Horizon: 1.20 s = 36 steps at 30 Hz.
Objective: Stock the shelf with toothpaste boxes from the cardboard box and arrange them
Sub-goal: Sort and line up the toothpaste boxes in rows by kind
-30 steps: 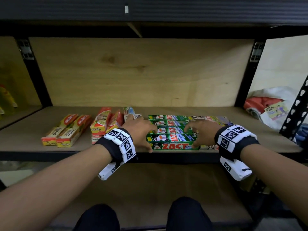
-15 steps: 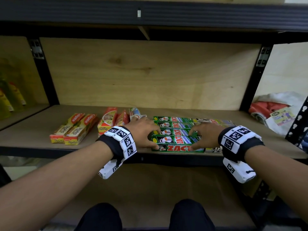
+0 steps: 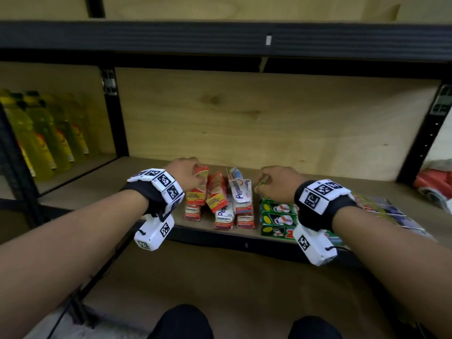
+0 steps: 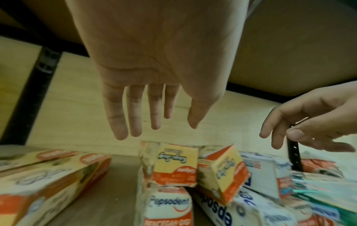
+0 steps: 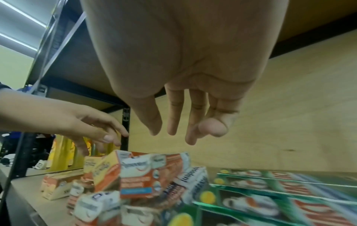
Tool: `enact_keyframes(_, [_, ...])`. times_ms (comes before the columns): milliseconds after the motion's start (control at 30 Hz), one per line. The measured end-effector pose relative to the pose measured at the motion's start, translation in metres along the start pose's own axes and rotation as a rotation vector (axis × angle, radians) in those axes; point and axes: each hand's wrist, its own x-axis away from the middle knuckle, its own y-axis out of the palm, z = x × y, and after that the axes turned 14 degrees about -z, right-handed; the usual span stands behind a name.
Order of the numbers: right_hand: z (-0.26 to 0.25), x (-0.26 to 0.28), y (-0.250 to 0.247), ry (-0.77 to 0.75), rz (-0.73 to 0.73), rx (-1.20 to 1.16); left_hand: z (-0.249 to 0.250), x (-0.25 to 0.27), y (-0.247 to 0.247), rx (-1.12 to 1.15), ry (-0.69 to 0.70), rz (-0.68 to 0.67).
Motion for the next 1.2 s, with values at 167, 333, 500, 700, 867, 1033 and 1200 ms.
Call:
enact_keyframes(167, [-0.053, -0.034, 0.002, -0.043, -0.011, 0.027, -0.017, -0.010, 0.008, 0.288, -0.184, -0.090])
enact_keyframes(333, [-0.087, -0.065, 0.006, -0.019, -0.074, 0.156, -0.027, -0.017, 0.017, 0.618, -0.225, -0.136])
enact_keyframes(500, [-0.095, -0.080, 0.011, 0.004, -0.168, 0.166, -0.040, -0.018, 0.021, 0.914, -0.204, -0.233])
enact_keyframes(700, [-0.103, -0.086, 0.025, 0.033, -0.242, 0.137, -0.058, -0.016, 0.022, 1.182, -0.146, -0.338])
enact_keyframes(867, [-0.115, -0.094, 0.033, 0.048, -0.273, 0.186, -0.062, -0.014, 0.025, 1.234, -0.124, -0.323])
enact_keyframes(1033, [-0.116, -0.093, 0.033, 0.092, -0.229, 0.115, -0.063, -0.007, 0.026, 1.313, -0.114, -0.297])
enact_keyframes(1200, [-0.107, -0.082, 0.028, 0.116, -0.096, -0.052, -0.071, 0.002, 0.018, 1.319, -0.103, -0.269])
